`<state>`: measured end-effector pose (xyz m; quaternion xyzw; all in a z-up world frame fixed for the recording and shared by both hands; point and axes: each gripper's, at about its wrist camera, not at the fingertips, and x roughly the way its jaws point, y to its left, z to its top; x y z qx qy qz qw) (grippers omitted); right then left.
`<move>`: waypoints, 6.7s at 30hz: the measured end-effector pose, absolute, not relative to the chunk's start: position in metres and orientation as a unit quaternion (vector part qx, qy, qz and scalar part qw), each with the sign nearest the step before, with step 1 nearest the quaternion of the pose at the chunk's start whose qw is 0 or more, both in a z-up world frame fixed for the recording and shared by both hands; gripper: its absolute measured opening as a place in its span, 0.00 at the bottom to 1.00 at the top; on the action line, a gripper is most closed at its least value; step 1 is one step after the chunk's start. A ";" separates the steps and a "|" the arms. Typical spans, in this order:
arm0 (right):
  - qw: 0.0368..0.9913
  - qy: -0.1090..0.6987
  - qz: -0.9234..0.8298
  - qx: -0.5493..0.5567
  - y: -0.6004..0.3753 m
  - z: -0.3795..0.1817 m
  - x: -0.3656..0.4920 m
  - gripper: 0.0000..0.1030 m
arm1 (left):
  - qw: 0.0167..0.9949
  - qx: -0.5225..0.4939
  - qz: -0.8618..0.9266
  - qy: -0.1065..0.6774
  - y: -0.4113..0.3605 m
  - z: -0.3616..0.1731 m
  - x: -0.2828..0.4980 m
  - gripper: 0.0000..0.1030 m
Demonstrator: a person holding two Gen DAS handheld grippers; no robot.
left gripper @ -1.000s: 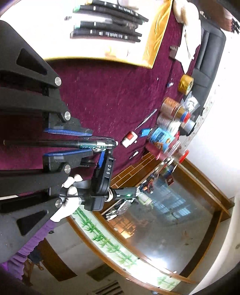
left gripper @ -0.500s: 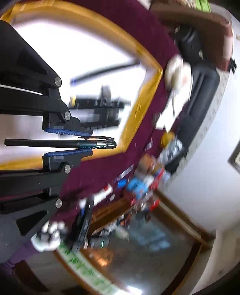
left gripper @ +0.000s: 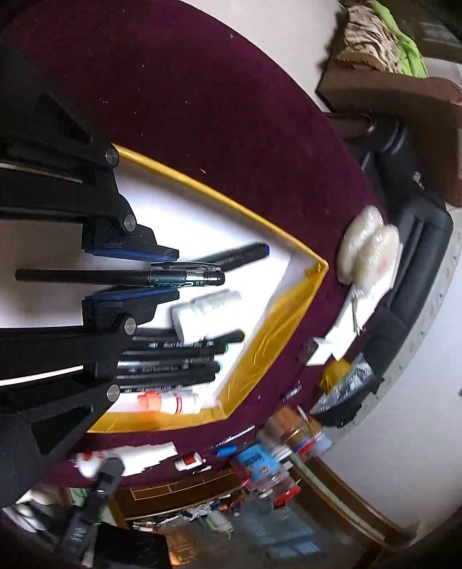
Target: Organize rigid objects
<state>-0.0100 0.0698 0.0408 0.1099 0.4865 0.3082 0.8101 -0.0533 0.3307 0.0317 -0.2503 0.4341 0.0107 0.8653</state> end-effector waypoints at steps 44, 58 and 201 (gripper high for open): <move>0.885 0.403 0.166 0.167 -0.100 0.034 -0.057 0.46 | 0.863 -0.314 -0.106 0.382 0.240 0.066 -0.115 0.69; 0.896 0.426 0.070 0.106 -0.149 0.028 0.001 0.46 | 0.851 -0.219 -0.173 0.445 0.130 0.061 -0.111 0.69; 0.795 0.509 0.329 0.010 0.158 -0.008 -0.079 0.13 | 0.846 -0.366 -0.081 0.380 0.348 0.032 -0.140 0.17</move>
